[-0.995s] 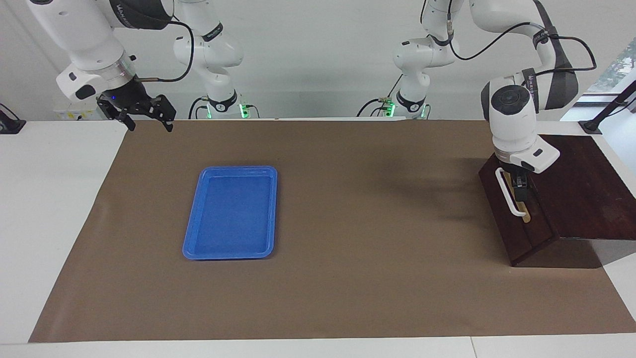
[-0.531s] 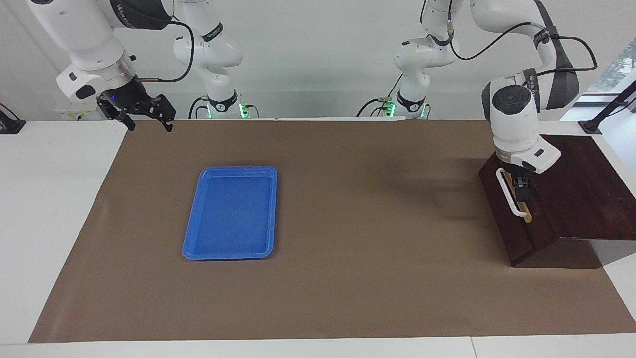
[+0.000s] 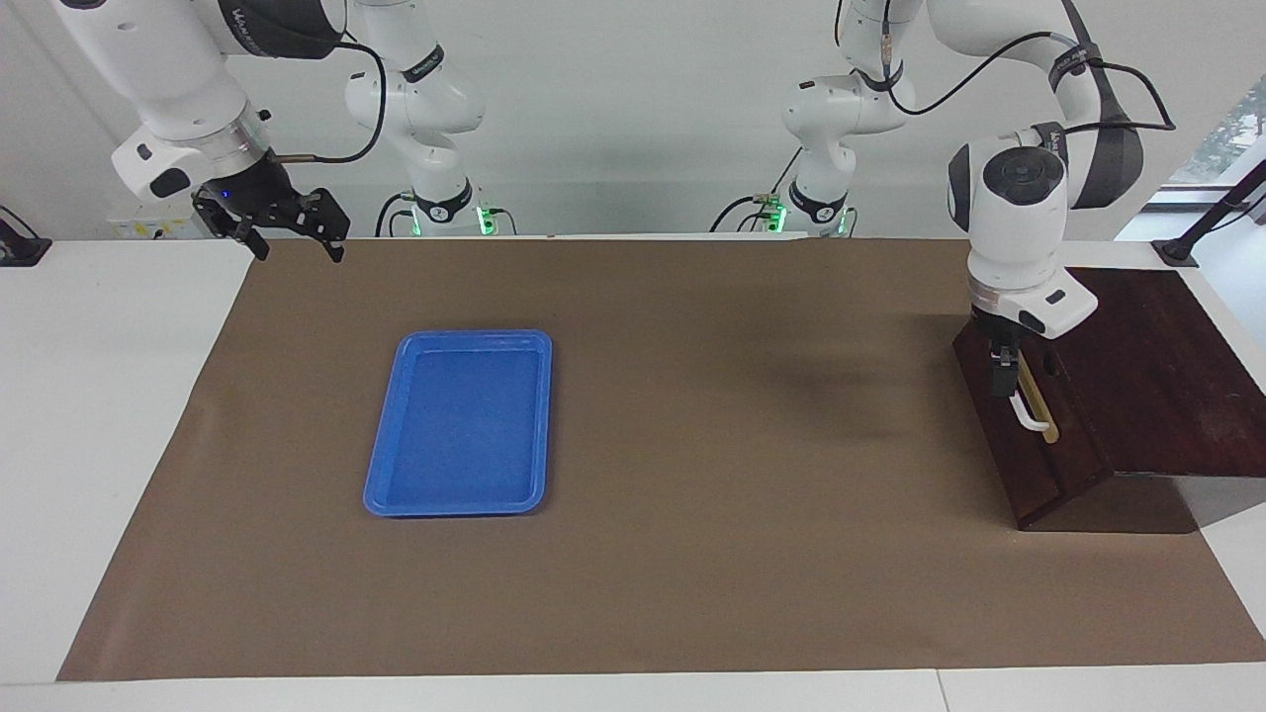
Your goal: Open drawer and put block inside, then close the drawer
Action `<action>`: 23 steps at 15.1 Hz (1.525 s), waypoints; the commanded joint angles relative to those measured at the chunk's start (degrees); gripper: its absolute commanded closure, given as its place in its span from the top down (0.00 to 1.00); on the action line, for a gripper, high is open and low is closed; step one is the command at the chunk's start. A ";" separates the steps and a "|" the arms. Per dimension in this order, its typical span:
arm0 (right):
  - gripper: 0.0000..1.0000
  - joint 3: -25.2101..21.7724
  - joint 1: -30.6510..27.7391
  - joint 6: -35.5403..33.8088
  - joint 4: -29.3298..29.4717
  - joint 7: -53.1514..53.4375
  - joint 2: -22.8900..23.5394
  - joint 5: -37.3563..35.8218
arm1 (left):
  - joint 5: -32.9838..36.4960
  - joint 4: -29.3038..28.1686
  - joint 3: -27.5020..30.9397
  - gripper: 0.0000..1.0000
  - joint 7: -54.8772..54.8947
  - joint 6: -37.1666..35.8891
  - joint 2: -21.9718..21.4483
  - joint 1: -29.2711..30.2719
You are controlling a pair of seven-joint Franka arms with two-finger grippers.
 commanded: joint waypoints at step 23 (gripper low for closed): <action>1.00 -0.10 0.06 -0.54 -0.34 -0.70 -0.57 -0.92 | -21.01 10.30 0.29 1.00 62.77 -25.96 -8.87 -0.82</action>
